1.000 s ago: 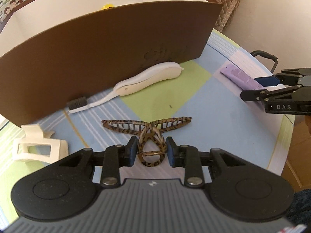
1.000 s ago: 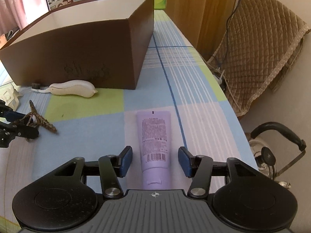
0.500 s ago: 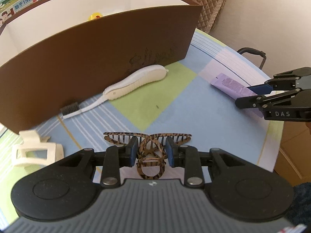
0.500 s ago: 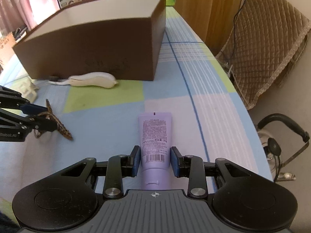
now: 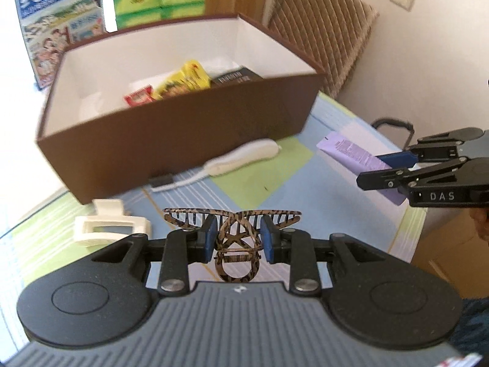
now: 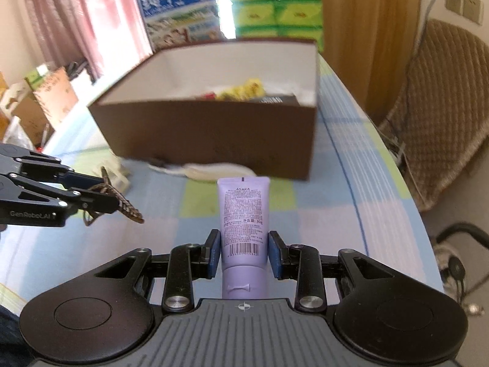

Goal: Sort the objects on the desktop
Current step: 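Carry purple tube and leopard-print clip over the brown box and lower them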

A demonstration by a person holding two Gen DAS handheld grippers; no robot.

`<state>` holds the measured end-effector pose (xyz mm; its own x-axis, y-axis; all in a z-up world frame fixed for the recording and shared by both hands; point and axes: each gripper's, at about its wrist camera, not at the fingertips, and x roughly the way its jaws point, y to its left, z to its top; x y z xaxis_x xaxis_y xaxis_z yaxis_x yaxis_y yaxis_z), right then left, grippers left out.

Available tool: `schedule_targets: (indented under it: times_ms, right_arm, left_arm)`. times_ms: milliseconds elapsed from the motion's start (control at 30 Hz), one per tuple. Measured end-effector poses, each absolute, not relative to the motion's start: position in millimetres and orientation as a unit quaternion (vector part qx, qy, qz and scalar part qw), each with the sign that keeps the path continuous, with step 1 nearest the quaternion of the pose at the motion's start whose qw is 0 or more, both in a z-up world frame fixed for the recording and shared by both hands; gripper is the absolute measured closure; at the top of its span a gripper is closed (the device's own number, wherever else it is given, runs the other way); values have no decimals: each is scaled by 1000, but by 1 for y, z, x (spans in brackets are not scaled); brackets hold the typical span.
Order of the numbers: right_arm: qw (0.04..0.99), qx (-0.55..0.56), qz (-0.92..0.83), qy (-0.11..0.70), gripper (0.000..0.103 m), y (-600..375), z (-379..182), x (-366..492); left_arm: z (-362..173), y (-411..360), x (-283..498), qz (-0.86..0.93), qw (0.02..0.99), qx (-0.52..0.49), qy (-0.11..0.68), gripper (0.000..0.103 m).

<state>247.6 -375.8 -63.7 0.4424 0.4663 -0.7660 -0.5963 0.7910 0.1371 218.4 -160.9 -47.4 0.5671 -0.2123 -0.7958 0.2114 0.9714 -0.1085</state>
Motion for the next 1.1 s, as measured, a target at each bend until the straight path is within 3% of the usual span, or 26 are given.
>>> schedule_targets:
  times_ms: [567, 1100]
  right_arm:
    - [854, -70, 379, 350, 73, -319, -8, 297]
    - [853, -56, 328, 403, 73, -255, -23, 424]
  left_arm:
    - [21, -100, 253, -39, 930, -22, 364, 78]
    - [6, -77, 391, -7, 921, -18, 389, 78]
